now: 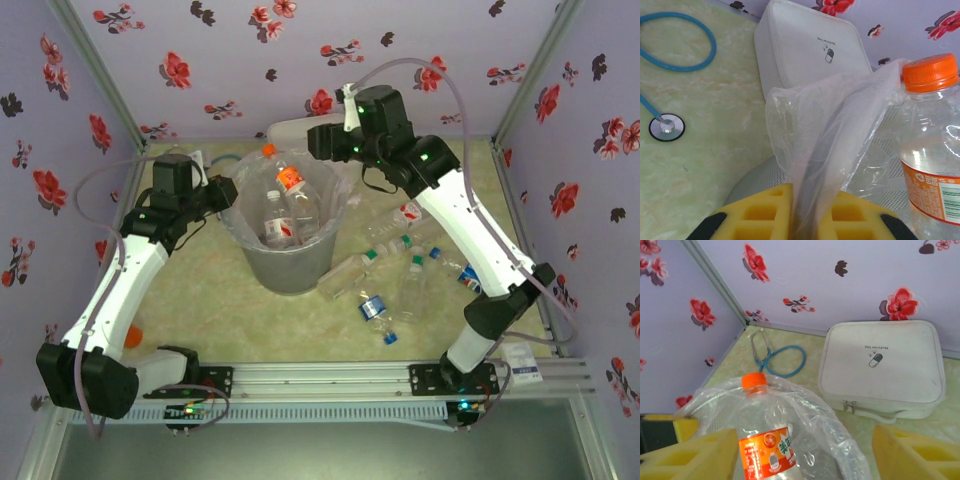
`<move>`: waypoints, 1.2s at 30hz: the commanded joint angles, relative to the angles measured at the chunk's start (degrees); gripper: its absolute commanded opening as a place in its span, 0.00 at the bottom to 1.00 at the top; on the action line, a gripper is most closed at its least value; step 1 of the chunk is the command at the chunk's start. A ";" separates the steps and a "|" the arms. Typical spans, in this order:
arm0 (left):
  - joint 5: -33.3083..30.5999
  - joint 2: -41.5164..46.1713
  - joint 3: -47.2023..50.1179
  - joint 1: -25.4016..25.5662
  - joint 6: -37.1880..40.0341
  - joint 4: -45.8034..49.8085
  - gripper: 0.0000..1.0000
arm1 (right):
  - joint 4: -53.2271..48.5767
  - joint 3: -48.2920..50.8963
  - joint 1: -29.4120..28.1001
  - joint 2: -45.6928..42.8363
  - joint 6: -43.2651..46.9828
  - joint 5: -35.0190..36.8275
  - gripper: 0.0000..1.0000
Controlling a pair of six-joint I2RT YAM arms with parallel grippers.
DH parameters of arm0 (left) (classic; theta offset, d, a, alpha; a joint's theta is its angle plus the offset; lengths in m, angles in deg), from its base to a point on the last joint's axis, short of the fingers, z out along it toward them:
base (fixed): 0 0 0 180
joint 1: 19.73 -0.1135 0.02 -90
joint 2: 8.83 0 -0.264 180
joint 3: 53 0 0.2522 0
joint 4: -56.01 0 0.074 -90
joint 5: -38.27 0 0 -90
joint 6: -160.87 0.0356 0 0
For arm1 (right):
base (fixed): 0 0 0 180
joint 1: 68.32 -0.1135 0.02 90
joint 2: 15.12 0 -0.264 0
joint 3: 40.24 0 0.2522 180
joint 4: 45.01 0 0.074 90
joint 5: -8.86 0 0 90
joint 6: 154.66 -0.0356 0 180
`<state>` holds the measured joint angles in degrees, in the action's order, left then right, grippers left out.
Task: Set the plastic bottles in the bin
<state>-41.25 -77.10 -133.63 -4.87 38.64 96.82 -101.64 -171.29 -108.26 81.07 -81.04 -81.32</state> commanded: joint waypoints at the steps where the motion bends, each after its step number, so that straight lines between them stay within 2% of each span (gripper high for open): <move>1: -1.78 -0.53 -0.82 1.05 1.54 0.77 0.08 | -7.24 -6.67 -4.25 5.32 5.93 -4.00 0.67; 3: -1.48 -1.17 -1.47 1.14 1.58 0.73 0.08 | -12.50 -13.06 -6.03 10.40 8.31 -2.35 0.67; 7: -1.30 -1.33 -1.77 1.40 1.64 0.66 0.08 | -20.83 -23.29 -7.06 19.66 11.51 1.77 0.81; 9: -1.25 -1.12 -1.76 1.36 1.73 0.79 0.08 | -22.06 -25.13 -7.13 22.53 12.72 3.69 0.88; 11: -1.34 -1.02 -1.82 1.40 1.90 0.90 0.08 | -21.99 -25.20 -7.18 24.17 13.29 4.48 0.88; 14: -1.34 -1.23 -1.86 1.34 1.99 1.08 0.08 | -21.73 -24.82 -7.17 25.31 13.26 4.01 0.82; 18: -1.34 -1.34 -1.62 1.41 2.00 0.91 0.08 | -22.02 -23.69 -7.17 24.35 12.55 4.58 0.66; 22: -1.34 -1.08 -0.94 1.40 1.82 0.56 0.08 | -18.29 -18.10 -7.18 18.37 9.60 2.53 0.49; 29: -1.69 -1.11 -0.36 1.39 1.66 0.37 0.08 | -5.98 2.66 -7.88 5.68 2.35 -3.08 0.47; 31: -1.60 -1.40 -0.37 1.36 1.55 0.12 0.08 | -4.21 6.67 -7.98 3.80 1.25 -3.82 0.52; 34: -1.65 -1.46 -0.45 1.38 1.55 0.02 0.12 | -3.57 9.74 -8.38 2.25 1.25 -4.23 0.70; 36: -1.60 -1.48 -0.54 1.36 1.64 0.26 0.15 | -3.22 10.96 -8.60 0.97 1.44 -3.27 0.77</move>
<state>-41.71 -77.52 -134.50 -4.24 39.08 97.63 -107.87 -162.33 -116.29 83.62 -78.59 -84.14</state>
